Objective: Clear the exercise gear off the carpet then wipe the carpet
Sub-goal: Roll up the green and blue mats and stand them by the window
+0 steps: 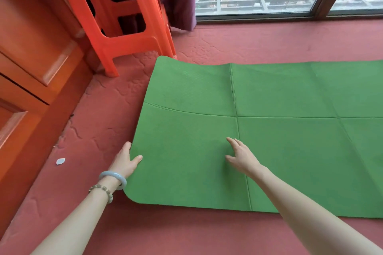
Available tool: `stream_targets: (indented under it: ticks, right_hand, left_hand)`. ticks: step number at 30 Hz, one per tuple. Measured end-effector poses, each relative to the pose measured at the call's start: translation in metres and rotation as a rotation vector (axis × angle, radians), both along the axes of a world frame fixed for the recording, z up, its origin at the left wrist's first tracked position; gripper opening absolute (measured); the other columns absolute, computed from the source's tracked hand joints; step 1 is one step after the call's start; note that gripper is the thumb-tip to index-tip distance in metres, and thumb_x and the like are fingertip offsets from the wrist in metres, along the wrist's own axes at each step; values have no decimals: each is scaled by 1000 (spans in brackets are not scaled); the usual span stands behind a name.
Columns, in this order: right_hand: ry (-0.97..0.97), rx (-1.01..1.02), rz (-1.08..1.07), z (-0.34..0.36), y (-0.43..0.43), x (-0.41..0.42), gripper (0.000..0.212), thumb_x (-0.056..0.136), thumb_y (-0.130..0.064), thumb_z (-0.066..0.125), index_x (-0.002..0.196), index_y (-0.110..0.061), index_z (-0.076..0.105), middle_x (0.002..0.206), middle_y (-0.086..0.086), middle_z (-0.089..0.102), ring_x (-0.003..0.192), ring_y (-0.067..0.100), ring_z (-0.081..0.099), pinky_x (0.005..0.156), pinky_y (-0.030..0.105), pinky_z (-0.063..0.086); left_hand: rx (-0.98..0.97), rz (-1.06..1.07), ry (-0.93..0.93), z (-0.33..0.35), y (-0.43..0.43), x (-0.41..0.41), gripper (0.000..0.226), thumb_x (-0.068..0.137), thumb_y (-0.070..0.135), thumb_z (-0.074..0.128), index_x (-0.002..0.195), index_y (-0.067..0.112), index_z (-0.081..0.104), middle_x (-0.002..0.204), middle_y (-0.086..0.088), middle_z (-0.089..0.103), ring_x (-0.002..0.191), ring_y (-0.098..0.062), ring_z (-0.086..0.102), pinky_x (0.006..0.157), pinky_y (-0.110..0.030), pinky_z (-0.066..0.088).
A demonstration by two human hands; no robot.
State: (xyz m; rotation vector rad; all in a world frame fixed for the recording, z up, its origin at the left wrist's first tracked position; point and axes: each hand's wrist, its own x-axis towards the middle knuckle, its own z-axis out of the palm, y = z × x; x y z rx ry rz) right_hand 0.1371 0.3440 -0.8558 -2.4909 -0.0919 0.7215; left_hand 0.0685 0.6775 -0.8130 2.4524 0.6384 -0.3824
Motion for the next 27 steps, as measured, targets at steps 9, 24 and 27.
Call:
stream_targets:
  ticks: [9, 24, 27]
  right_hand:
    - [160, 165, 93, 19, 43, -21, 76, 86, -18, 59, 150, -16, 17, 152, 11, 31, 139, 22, 31, 112, 27, 26]
    - [311, 977, -448, 113, 47, 25, 30, 99, -19, 39, 121, -3, 52, 115, 18, 55, 100, 28, 57, 76, 42, 54]
    - [304, 1029, -456, 141, 18, 39, 44, 94, -47, 43, 117, -12, 54, 102, 7, 61, 89, 22, 60, 60, 39, 58]
  left_hand:
    - [165, 61, 92, 41, 73, -45, 60, 89, 20, 59, 138, 3, 29, 144, -23, 37, 133, -36, 35, 107, -46, 31]
    - [-388, -285, -120, 166, -103, 1, 15, 82, 17, 64, 84, 13, 50, 75, -2, 58, 62, -9, 54, 61, -25, 45]
    - [-261, -424, -64, 152, -160, 7, 19, 83, 30, 58, 91, 17, 48, 83, 0, 60, 71, -16, 54, 66, -30, 42]
